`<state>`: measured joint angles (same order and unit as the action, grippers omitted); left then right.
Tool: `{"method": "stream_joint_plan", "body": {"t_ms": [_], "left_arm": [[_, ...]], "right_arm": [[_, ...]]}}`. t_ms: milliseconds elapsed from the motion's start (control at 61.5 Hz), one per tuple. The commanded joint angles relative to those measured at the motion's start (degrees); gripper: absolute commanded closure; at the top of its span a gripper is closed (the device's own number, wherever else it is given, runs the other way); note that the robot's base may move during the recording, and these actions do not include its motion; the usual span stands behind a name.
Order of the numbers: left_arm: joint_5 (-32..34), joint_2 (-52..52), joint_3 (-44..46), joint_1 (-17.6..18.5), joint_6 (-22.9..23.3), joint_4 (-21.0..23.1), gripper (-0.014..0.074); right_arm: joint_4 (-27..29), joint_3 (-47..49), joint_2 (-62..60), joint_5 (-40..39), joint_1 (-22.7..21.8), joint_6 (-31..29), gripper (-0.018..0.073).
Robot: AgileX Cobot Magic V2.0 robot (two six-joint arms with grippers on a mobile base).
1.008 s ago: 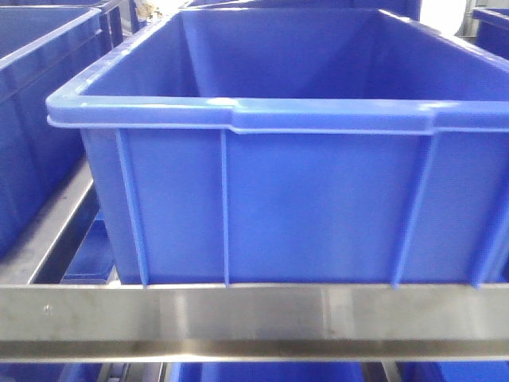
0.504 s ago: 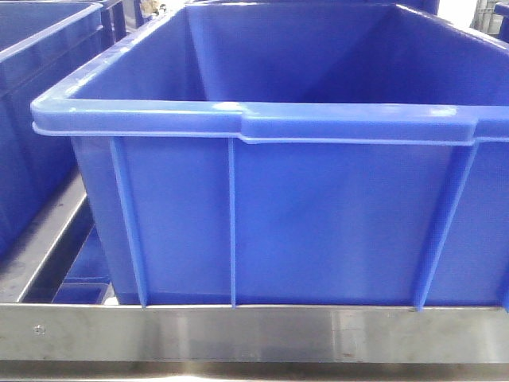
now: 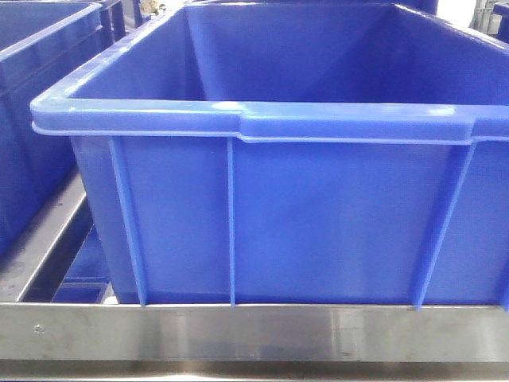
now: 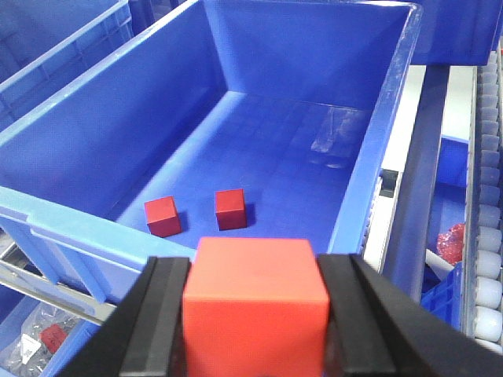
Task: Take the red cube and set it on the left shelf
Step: 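Position the right gripper above the blue crate on the shelf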
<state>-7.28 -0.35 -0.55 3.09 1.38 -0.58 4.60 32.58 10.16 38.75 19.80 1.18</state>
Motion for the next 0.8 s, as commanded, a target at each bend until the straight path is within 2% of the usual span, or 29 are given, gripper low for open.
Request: {"method": "stream_joint_plan", "body": {"t_ms": [0, 228, 325, 439, 780], "left_arm": [[5.0, -0.8, -1.3, 0.2, 0.0, 0.2, 0.0495], [5.0, -0.8, -1.3, 0.2, 0.0, 0.2, 0.0495], [5.0, -0.8, -1.3, 0.2, 0.0, 0.2, 0.0495], [5.0, -0.8, -1.3, 0.2, 0.0, 0.2, 0.0495], [5.0, -0.8, -1.3, 0.2, 0.0, 0.2, 0.0495]], "right_arm": [[-0.1, 1.4, 0.8, -5.2, -0.1, -0.5, 0.0386], [0.0, 1.4, 0.8, -5.3, -0.1, -0.5, 0.0386], [0.0, 1.8, 1.5, -7.7, -0.1, -0.5, 0.0386], [0.3, 6.0, 5.1, -9.1, -0.1, -0.5, 0.0386], [0.3, 26.5, 37.0, -1.4, -0.1, -0.8, 0.0386]]}}
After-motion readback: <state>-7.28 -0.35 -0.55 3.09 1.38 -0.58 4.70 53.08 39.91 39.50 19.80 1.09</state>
